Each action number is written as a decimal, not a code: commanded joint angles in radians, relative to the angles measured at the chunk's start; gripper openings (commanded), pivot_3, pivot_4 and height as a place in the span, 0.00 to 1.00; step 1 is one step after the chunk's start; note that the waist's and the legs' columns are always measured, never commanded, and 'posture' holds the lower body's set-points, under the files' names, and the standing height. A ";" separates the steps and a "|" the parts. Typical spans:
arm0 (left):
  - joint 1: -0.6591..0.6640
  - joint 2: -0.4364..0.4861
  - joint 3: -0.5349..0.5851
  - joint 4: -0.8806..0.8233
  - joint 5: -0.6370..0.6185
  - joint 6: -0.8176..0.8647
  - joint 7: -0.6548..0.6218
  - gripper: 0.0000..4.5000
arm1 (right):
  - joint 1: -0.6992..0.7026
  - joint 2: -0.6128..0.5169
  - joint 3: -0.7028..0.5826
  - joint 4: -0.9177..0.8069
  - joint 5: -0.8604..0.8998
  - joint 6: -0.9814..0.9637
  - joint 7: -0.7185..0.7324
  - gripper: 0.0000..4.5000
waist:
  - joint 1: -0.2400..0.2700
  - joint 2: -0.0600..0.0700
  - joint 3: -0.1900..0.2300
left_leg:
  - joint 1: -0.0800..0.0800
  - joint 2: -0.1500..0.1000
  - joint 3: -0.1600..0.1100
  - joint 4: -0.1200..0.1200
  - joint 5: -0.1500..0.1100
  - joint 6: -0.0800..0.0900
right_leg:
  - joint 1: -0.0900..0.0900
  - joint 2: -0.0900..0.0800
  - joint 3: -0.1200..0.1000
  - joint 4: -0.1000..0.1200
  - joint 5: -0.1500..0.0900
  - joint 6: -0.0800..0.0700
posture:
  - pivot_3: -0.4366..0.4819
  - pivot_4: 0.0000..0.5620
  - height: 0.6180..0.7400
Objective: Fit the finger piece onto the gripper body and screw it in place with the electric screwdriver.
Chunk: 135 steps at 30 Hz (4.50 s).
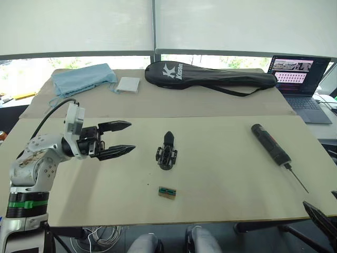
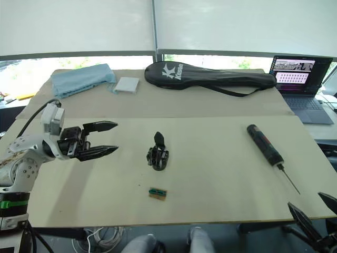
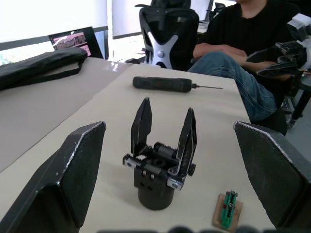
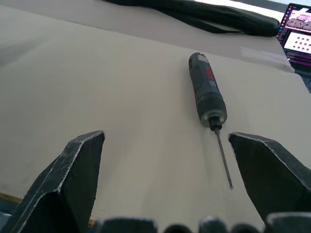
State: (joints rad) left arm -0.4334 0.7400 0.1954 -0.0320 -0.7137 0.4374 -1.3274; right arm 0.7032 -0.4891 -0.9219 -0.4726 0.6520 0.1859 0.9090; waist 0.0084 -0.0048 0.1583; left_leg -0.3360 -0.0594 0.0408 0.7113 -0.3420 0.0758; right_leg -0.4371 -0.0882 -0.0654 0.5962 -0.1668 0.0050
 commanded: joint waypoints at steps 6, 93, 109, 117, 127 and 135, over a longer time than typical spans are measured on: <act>-0.052 -0.067 -0.047 -0.108 -0.020 -0.001 0.032 0.99 | -0.278 -0.414 0.104 0.113 0.038 0.396 -0.161 1.00 | 0.007 -0.002 0.001 | -0.002 0.000 0.000 0.000 0.000 0.000 | -0.001 -0.001 0.000 -0.001 0.005 -0.008 | 0.48 0.27 1.00; 0.160 -0.005 -0.079 -0.226 0.016 -0.150 -0.045 1.00 | -1.444 -0.771 1.265 -0.040 -0.082 1.404 0.091 0.99 | 0.003 0.009 0.011 | -0.018 0.002 -0.002 0.003 0.007 0.000 | -0.014 -0.002 -0.008 -0.001 0.005 -0.013 | 0.48 0.27 1.00; 0.249 0.013 -0.108 -0.283 0.050 -0.189 -0.077 1.00 | -1.616 -0.637 1.616 0.118 -0.191 1.352 -0.015 0.99 | 0.000 0.008 0.011 | -0.023 0.001 -0.001 0.005 0.009 0.003 | -0.019 -0.002 -0.010 -0.001 0.007 -0.013 | 0.48 0.27 1.00; 0.261 0.012 -0.103 -0.300 0.045 -0.186 -0.057 1.00 | -1.607 -0.644 1.682 0.176 -0.247 1.289 -0.007 0.99 | 0.000 0.008 0.011 | -0.023 0.001 -0.001 0.005 0.009 0.003 | -0.019 -0.002 -0.010 0.000 0.007 -0.013 | 0.48 0.27 1.00; 0.264 0.016 -0.102 -0.298 0.045 -0.187 -0.058 1.00 | -1.583 -0.627 1.706 0.238 -0.283 1.262 0.029 0.43 | 0.001 0.003 0.008 | -0.022 0.001 -0.001 0.006 0.009 0.002 | -0.018 -0.002 -0.011 0.000 0.007 -0.013 | 0.48 0.27 1.00; 0.259 0.031 -0.099 -0.278 0.048 -0.189 -0.071 1.00 | -1.522 -0.678 1.654 0.204 -0.287 1.212 0.072 0.42 | 0.005 -0.003 0.004 | -0.021 0.001 -0.002 0.006 0.009 0.002 | -0.017 -0.002 -0.012 -0.001 0.007 -0.013 | 0.48 0.27 1.00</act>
State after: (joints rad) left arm -0.1651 0.7551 0.0807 -0.2974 -0.6670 0.2635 -1.3906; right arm -0.8480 -1.1342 0.7407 -0.2565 0.3575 1.4144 0.9588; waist 0.0136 -0.0079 0.1626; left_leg -0.3574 -0.0585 0.0388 0.7172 -0.3333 0.0781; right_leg -0.4537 -0.0902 -0.0775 0.5954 -0.1595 -0.0083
